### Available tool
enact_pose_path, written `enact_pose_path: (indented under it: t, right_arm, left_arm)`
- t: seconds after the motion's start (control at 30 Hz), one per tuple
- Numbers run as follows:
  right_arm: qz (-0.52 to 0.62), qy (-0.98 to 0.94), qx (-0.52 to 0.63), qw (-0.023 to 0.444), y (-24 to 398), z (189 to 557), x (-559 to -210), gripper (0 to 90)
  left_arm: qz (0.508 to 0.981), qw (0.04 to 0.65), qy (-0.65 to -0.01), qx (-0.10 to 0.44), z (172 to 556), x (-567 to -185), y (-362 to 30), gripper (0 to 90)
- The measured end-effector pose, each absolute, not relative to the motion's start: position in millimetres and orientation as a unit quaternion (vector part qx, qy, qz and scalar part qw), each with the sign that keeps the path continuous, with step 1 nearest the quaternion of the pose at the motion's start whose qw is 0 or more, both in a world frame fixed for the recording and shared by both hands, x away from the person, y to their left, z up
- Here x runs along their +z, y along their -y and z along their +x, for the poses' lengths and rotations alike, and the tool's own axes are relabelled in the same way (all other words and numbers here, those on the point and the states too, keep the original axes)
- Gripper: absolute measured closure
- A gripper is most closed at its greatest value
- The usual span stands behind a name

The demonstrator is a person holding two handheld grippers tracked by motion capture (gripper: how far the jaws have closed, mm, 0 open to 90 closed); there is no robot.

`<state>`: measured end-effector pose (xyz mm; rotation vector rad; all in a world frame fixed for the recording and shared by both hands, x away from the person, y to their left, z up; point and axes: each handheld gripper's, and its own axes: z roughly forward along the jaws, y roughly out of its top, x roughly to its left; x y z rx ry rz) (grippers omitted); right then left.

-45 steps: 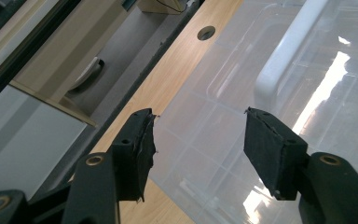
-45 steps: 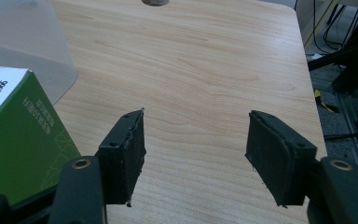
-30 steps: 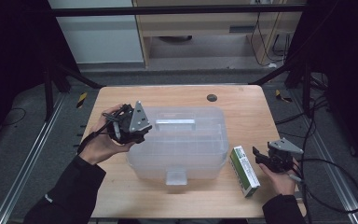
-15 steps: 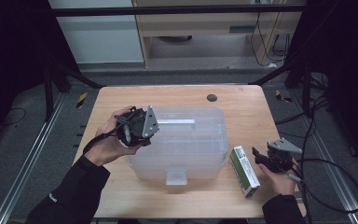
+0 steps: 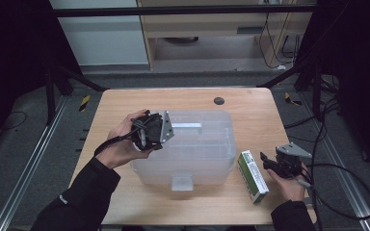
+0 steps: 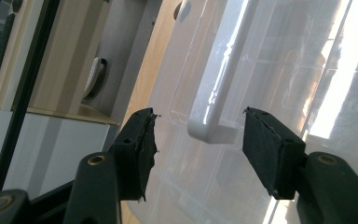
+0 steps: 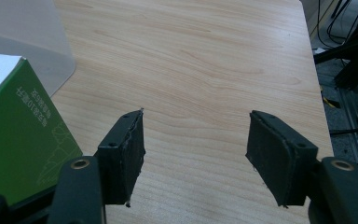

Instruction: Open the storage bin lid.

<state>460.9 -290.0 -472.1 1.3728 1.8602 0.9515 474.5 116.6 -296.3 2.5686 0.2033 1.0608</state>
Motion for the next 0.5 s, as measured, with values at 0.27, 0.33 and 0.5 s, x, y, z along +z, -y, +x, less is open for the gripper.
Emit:
enact_pose_path:
  t: [0.27,0.33,0.5]
  right_arm:
    - [0.521,-0.706,0.361,0.315,290.7,461.2,-472.0,36.7]
    - [0.521,-0.706,0.361,0.315,290.6,461.2,-472.0,36.7]
    - [0.521,-0.707,0.361,0.314,290.6,461.2,-471.9,36.9]
  left_arm:
    - [0.909,0.157,-0.055,0.382,478.7,-299.0,-105.9,45.6]
    - [0.909,0.152,-0.050,0.385,479.1,-299.2,-103.9,46.5]
    - [0.910,0.138,-0.041,0.388,480.9,-300.1,-100.8,49.1]
